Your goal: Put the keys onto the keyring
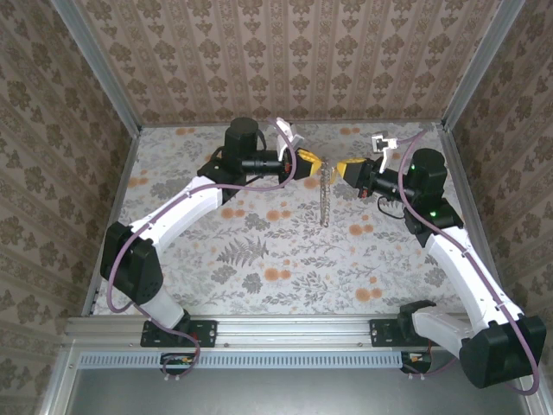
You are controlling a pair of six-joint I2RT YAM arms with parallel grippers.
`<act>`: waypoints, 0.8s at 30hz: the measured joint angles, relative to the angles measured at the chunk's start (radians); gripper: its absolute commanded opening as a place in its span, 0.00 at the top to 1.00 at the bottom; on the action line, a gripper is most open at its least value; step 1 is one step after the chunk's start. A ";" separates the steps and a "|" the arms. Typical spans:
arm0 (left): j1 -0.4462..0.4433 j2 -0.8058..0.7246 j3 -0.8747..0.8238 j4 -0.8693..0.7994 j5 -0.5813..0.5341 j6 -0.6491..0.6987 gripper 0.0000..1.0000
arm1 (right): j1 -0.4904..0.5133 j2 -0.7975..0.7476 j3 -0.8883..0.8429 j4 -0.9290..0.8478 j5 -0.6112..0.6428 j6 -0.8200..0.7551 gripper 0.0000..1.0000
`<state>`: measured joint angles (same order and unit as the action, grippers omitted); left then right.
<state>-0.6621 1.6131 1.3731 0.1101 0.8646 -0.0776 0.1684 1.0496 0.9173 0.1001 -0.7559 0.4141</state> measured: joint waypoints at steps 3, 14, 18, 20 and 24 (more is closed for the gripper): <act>-0.004 0.000 -0.001 0.012 -0.022 0.000 1.00 | 0.013 0.000 0.000 -0.007 0.006 -0.010 1.00; -0.005 0.000 -0.001 0.016 -0.032 0.000 1.00 | 0.056 0.026 0.000 -0.029 0.048 -0.030 1.00; -0.006 0.000 -0.001 0.016 -0.031 0.000 1.00 | 0.059 0.032 0.004 -0.029 0.069 -0.035 1.00; -0.008 0.000 -0.001 0.016 -0.031 0.000 1.00 | 0.059 0.032 0.006 -0.029 0.076 -0.038 1.00; -0.014 0.000 -0.001 0.016 -0.026 0.000 1.00 | 0.059 0.032 0.015 -0.029 0.090 -0.039 1.00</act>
<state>-0.6762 1.6131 1.3720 0.1265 0.8383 -0.0776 0.2276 1.0821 0.9321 0.0711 -0.6662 0.3752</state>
